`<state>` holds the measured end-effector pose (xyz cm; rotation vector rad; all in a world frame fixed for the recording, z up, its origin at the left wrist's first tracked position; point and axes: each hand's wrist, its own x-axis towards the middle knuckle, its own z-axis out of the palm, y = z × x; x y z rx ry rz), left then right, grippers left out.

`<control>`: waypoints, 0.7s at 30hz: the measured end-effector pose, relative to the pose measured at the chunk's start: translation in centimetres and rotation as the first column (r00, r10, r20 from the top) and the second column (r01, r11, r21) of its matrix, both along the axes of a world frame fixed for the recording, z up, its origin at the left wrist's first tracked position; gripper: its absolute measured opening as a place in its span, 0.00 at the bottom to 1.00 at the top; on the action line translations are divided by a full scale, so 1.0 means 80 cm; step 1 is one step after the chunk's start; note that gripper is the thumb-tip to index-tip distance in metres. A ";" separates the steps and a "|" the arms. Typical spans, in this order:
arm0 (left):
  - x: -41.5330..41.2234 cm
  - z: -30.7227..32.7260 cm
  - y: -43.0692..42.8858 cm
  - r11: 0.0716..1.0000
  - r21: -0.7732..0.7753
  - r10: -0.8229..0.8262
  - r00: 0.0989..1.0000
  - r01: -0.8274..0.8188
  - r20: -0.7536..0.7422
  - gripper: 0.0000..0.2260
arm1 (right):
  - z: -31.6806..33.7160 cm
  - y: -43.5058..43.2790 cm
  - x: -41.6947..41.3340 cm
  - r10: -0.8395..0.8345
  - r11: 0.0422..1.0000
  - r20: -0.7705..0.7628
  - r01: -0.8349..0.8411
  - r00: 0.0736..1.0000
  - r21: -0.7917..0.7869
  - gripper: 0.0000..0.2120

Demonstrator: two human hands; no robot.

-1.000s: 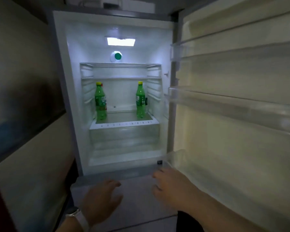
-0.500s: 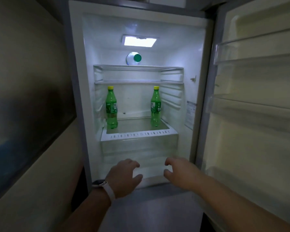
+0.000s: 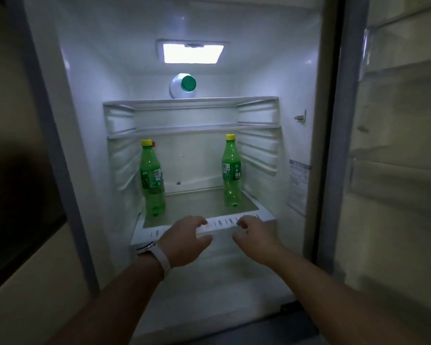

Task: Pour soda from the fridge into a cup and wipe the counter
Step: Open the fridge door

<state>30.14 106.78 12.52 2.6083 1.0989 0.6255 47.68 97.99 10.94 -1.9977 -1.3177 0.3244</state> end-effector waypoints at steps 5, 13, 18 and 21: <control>0.064 0.040 0.054 0.963 -0.270 0.077 0.939 0.017 0.334 0.26 | 0.017 0.072 0.023 -0.073 0.987 -0.287 0.111 0.955 0.118 0.21; 0.171 0.072 0.142 0.896 -0.443 0.211 0.839 0.040 0.502 0.29 | 0.025 0.150 0.061 -0.092 0.946 -0.685 0.279 0.723 0.168 0.22; 0.210 0.068 0.170 0.846 -0.526 0.239 0.817 0.091 0.525 0.35 | 0.010 0.194 0.081 -0.054 0.927 -0.732 0.306 0.679 0.215 0.26; 0.226 0.067 0.177 0.852 -0.510 0.240 0.778 0.117 0.580 0.33 | 0.009 0.204 0.084 -0.033 0.926 -0.736 0.298 0.676 0.232 0.23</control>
